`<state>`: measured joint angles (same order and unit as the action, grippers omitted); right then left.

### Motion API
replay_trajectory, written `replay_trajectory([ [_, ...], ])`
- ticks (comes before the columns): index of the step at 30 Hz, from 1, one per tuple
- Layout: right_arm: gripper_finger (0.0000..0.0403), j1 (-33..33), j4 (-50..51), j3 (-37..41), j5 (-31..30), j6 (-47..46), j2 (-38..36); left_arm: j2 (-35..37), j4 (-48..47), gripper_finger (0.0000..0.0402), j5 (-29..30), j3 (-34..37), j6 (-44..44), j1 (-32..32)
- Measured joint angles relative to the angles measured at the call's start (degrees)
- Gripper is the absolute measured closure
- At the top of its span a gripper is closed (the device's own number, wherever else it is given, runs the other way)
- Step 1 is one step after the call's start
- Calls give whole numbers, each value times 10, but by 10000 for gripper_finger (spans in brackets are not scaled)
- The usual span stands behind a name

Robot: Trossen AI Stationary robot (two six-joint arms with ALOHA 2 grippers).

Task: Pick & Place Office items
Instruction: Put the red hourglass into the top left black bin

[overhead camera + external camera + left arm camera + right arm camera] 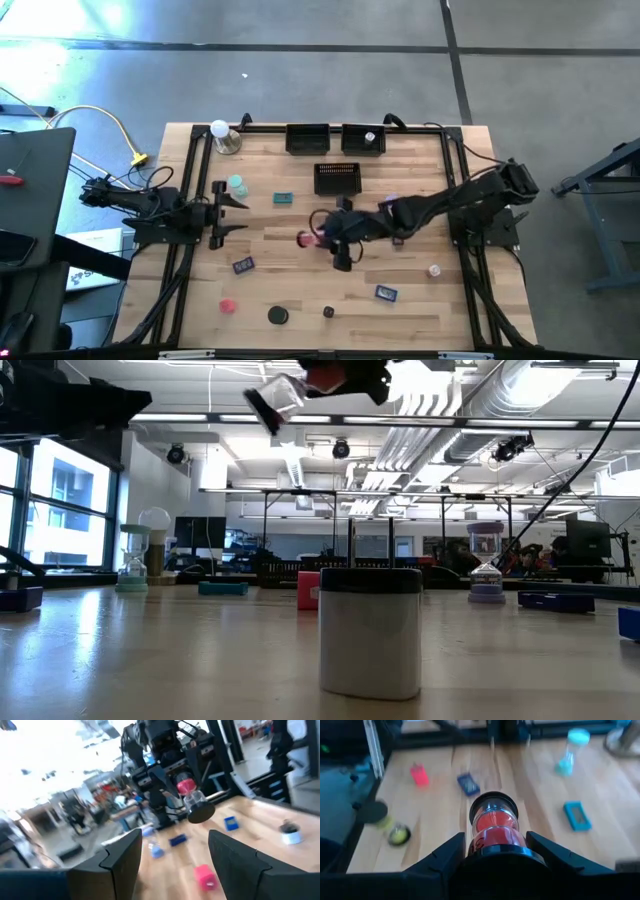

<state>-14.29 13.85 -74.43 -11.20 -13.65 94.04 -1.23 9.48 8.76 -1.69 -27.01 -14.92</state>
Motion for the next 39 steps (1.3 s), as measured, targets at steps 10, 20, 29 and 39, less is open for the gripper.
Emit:
replay_trajectory([
  [10, 216, 53, -182, 0, 10, 75, 0, 0, 52, 181, 2, 0, -139, 0],
  [20, 215, 107, -270, 0, 99, 107, 0, -85, 169, 181, 55, 0, -172, 6],
  [29, 215, 126, -270, 0, 133, 110, 0, -287, 361, 172, 64, -6, -178, 36],
  [39, 215, 126, -269, 0, 149, 140, 0, -447, 622, 169, 61, -8, -102, 39],
])
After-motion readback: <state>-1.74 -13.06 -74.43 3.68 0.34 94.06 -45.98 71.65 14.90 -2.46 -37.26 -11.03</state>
